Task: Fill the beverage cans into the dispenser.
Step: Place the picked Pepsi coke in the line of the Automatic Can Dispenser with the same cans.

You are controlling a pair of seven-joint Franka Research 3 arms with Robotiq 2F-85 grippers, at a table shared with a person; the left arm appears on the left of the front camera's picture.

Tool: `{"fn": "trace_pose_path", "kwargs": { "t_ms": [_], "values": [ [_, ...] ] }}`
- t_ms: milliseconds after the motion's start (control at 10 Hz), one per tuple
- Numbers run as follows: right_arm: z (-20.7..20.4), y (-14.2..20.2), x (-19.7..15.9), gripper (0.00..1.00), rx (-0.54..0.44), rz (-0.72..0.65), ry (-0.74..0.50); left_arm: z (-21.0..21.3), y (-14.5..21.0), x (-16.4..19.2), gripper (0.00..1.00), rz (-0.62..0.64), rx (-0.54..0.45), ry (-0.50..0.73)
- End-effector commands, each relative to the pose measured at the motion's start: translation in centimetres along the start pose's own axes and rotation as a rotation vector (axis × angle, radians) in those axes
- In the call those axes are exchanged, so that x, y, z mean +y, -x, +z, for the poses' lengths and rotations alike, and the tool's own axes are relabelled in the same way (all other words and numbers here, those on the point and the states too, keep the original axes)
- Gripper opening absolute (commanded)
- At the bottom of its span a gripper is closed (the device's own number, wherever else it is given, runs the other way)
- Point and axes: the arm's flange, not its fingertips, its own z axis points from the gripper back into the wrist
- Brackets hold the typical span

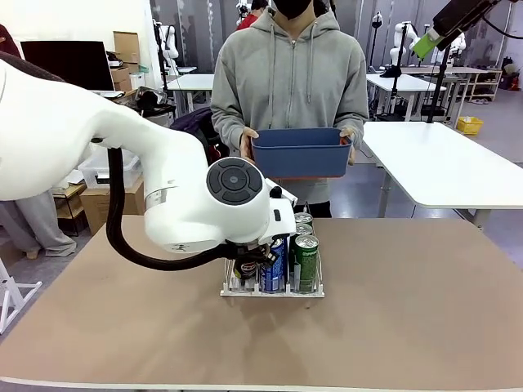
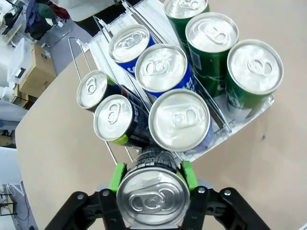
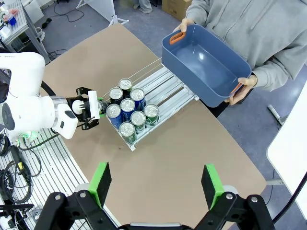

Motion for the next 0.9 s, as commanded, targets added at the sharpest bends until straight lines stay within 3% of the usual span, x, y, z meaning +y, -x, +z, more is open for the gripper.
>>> {"fn": "trace_pose_path", "kwargs": {
  "t_ms": [0,800],
  "values": [
    [0.0,0.1,0.0,1.0,-0.001,0.0,-0.002,-4.7,-1.8,2.3,0.57,0.022,-0.016,-0.088],
    [0.0,0.1,0.0,1.0,-0.001,0.0,-0.002,-5.1,-1.0,3.9,0.57,0.084,0.001,-0.105]
  ]
}}
